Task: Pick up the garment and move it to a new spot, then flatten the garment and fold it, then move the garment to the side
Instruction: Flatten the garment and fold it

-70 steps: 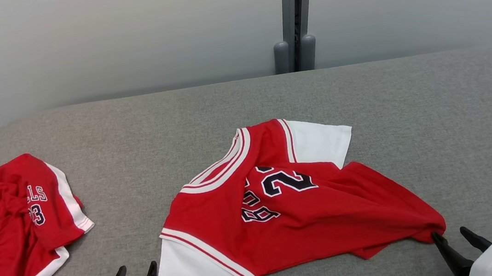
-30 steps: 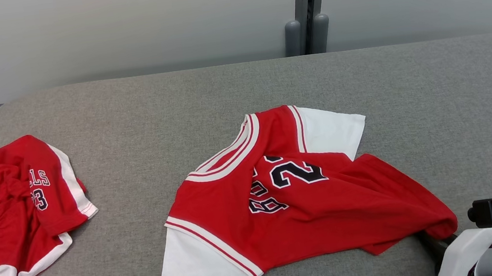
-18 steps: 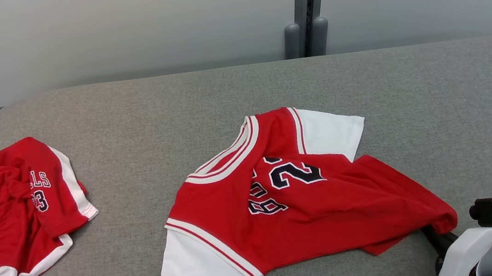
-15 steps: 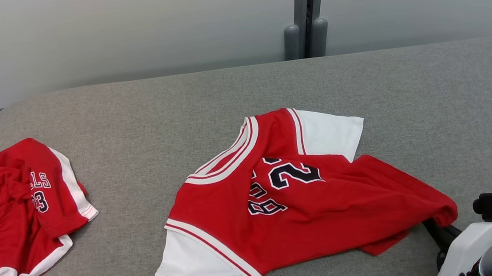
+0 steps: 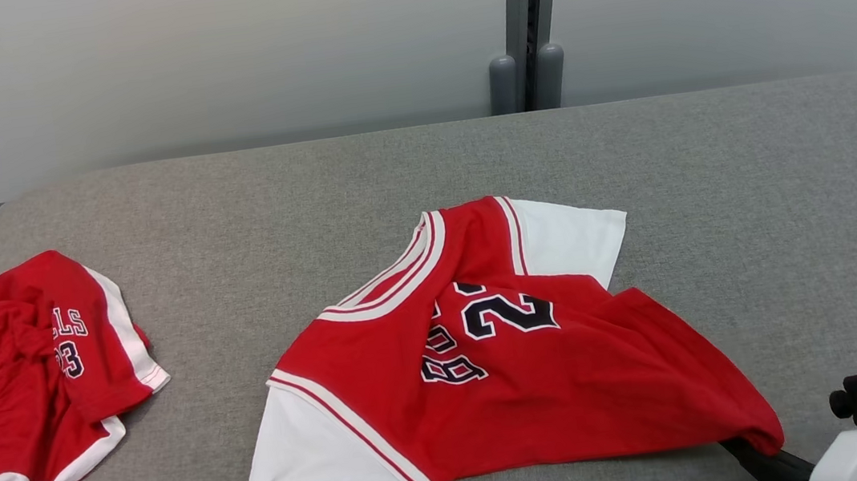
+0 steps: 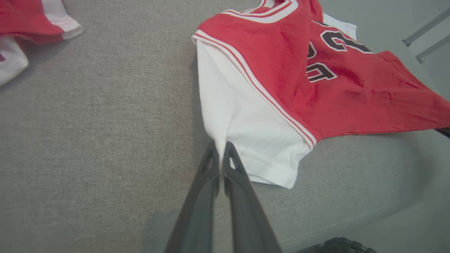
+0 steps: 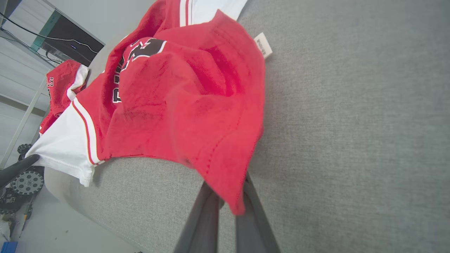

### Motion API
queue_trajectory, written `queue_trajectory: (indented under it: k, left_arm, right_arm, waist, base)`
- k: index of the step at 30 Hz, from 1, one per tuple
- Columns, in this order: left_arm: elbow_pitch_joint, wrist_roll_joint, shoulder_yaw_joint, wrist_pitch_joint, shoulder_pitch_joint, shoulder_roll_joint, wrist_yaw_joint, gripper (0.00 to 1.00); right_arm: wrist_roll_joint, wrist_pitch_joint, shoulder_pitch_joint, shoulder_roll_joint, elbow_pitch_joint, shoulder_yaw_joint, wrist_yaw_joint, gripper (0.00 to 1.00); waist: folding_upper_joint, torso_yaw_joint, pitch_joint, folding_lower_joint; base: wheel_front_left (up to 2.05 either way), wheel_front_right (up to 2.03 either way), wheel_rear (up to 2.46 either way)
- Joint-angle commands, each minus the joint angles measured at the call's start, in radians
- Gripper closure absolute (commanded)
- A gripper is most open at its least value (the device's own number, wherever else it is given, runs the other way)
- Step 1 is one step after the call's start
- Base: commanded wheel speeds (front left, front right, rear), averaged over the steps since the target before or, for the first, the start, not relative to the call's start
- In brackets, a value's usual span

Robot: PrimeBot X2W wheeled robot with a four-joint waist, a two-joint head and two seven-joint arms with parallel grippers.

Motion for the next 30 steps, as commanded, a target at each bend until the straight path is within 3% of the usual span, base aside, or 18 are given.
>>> queue_trajectory:
  k: [1, 7, 14, 21, 30]
  left_arm:
    - [-0.029, -0.018, 0.005, 0.014, 0.011, 0.010, -0.001, 1.00]
    - [-0.093, -0.035, 0.007, 0.048, 0.006, 0.037, -0.008, 1.00]
    - [-0.132, -0.088, 0.004, 0.125, -0.134, 0.121, -0.045, 1.00]
    - [-0.080, -0.232, -0.025, 0.221, -0.412, 0.194, -0.061, 1.00]
    - [0.107, -0.394, -0.101, 0.298, -0.895, 0.304, -0.061, 1.00]
  right_arm:
    - [0.030, 0.027, 0.030, -0.033, -0.034, -0.003, 0.000, 1.00]
    - [0.055, 0.047, 0.041, -0.062, -0.127, -0.020, 0.000, 1.00]
    - [0.049, 0.056, -0.050, -0.063, -0.177, -0.038, 0.000, 1.00]
    - [0.080, 0.044, -0.267, -0.047, -0.191, -0.044, 0.000, 1.00]
    - [0.115, 0.077, -0.682, -0.075, -0.092, 0.020, 0.000, 1.00]
  waist:
    - [0.0000, -0.001, 0.002, 0.0000]
    - [0.0000, -0.013, 0.009, 0.0000]
    - [0.0000, -0.013, 0.049, 0.0000]
    - [0.0000, -0.021, 0.167, 0.0000]
    - [0.0000, -0.041, 0.393, 0.0000]
  base:
    - [0.00, 0.00, 0.00]
    - [0.00, 0.00, 0.00]
    - [0.00, 0.00, 0.00]
    - [0.00, 0.00, 0.00]
    - [0.00, 0.00, 0.00]
